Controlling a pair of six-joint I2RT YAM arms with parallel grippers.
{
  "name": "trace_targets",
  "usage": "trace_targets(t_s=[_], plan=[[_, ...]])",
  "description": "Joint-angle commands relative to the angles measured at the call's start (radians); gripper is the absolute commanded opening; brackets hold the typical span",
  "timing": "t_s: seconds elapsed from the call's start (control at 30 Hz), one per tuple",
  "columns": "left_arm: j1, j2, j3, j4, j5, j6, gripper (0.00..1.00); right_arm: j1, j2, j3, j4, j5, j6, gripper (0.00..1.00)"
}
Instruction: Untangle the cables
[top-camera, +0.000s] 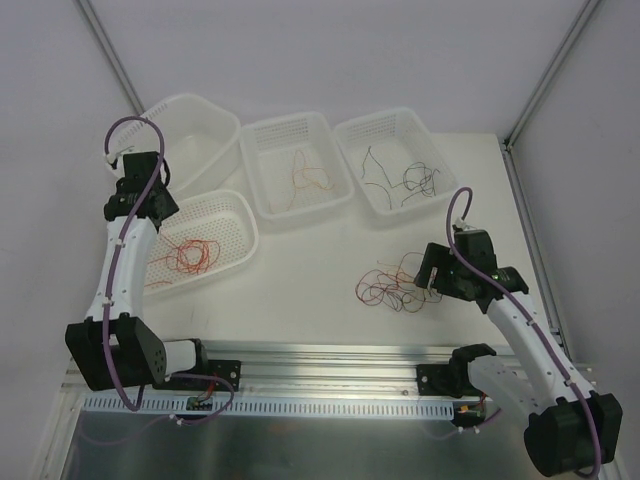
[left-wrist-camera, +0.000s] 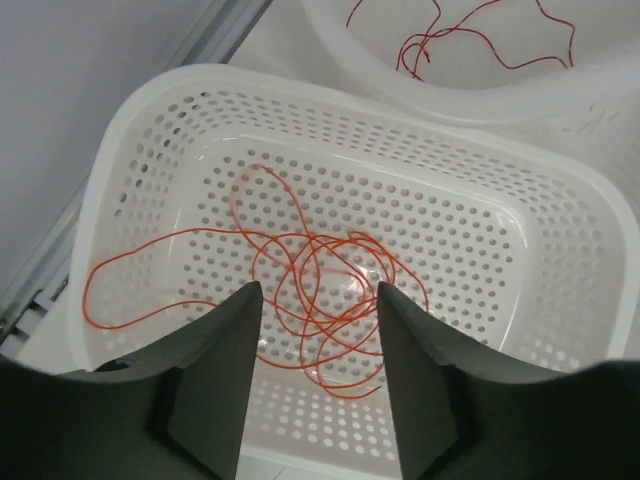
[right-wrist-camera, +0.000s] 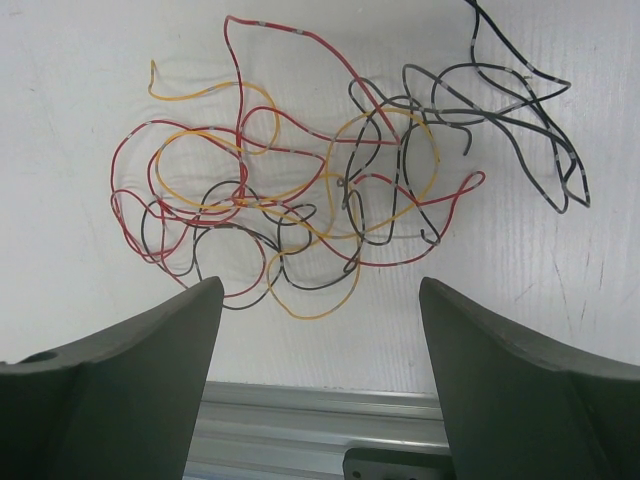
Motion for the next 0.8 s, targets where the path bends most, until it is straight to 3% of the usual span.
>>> trace_targets(t_s=[0.0,0.03,0.07,0.2,0.4,0.53,0.77], plan=[[0.02,-0.006,-0.031,0.092,0.063,-0.034,0.53,0.004,-0.018,0.0,-0.02,-0.019,-0.018,0.84],[0.022,-0.011,-0.037,0.092,0.072,-0.034,0.71,0.007,-0.018,0.001,-0.019,-0.019,-0.018,0.84],[0.02,-0.02,-0.042,0.092,0.081,-0.033,0.79,0.007,-0.017,0.001,-0.017,-0.019,-0.017,0.84],[0.02,-0.084,-0.068,0.092,0.201,-0.019,0.98,0.018,0.011,0.001,0.001,-0.016,-0.008,0.83],[-0.02,-0.202,-0.162,0.089,0.342,-0.037,0.99,0.101,0.098,0.003,0.07,0.057,0.024,0.83],[-0.118,-0.281,-0.218,0.092,0.387,-0.045,0.99,0.171,0.199,0.003,0.151,0.086,0.047,0.83],[-0.285,-0.383,-0.28,0.09,0.454,-0.085,0.99,0.347,0.402,0.052,0.277,-0.016,0.11,0.79]])
